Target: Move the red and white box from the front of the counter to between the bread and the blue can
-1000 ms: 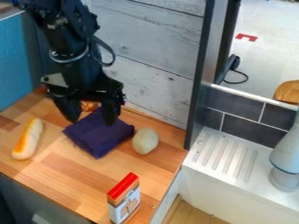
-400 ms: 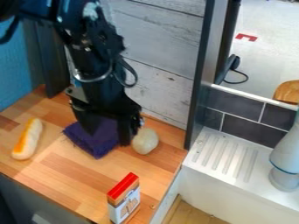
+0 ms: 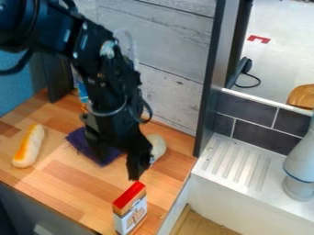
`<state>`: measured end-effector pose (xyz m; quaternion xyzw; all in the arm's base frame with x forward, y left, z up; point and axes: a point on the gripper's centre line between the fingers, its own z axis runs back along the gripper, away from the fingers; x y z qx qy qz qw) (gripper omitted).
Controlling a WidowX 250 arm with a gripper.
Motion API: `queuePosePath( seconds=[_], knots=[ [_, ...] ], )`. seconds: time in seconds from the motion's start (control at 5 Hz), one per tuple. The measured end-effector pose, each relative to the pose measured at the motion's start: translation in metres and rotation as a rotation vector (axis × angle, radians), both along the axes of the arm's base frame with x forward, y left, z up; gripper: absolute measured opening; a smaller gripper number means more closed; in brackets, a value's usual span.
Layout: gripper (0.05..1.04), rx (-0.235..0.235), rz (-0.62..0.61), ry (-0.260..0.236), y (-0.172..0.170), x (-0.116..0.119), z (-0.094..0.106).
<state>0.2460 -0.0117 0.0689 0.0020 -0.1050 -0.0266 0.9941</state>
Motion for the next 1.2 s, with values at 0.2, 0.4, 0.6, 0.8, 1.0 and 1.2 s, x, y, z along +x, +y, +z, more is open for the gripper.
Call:
queuePosePath(
  seconds=[0.2, 0.4, 0.6, 0.8, 1.0, 1.2],
  knots=[
    [1.003, 0.005, -0.034, 0.010, -0.008, -0.004, -0.011],
    [1.003, 0.002, -0.053, 0.006, -0.013, -0.003, -0.014],
    [1.003, -0.009, -0.063, 0.012, -0.016, -0.005, -0.017],
    [1.003, -0.012, -0.060, 0.021, -0.019, -0.004, -0.025],
    [1.003, -0.011, -0.074, 0.033, -0.021, -0.004, -0.030],
    [0.950, -0.012, -0.072, 0.060, -0.021, -0.005, -0.040]
  ],
)
